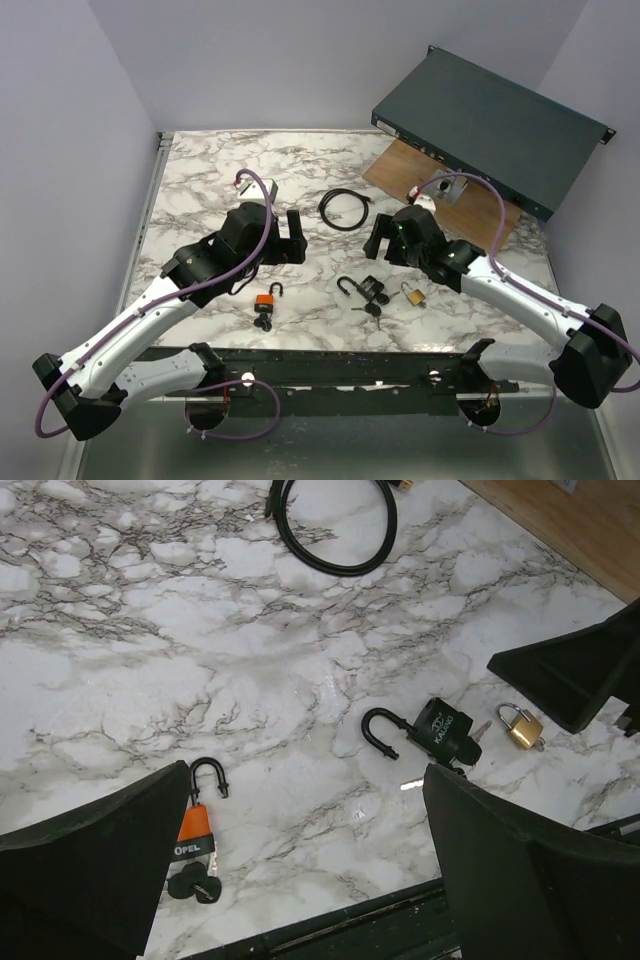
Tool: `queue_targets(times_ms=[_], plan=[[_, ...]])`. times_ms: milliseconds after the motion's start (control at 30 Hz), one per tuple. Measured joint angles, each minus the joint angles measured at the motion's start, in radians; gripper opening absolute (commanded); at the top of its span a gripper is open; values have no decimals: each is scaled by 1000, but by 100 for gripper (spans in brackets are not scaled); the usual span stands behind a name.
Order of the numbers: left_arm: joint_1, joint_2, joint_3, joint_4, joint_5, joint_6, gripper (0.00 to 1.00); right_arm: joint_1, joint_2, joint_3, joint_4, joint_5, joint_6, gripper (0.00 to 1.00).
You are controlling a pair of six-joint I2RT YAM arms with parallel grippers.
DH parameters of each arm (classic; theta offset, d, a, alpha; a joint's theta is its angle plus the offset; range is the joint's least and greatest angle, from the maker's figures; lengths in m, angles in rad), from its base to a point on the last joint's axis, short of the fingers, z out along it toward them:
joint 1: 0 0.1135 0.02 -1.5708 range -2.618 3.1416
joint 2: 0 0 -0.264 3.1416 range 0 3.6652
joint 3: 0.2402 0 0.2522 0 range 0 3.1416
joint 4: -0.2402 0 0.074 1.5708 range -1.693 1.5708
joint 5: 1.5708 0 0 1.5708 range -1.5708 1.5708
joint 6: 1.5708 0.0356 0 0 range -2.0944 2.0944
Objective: Lock with the key
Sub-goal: Pick up the lock from the center of the board.
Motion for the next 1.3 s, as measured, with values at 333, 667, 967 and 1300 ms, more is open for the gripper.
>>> queue_targets(times_ms=[333,667,967,1300], plan=[[21,-2,-50,2,42,-25,99,163,160,-3,-42,58,119,88],[53,-28,-66,6,88,-33,98,171,10,-79,-200,238,301,83],[68,-27,-68,14,131,-33,98,171,11,-133,-229,311,290,49],[76,-35,-68,13,151,-33,99,130,55,-143,-194,318,229,50]])
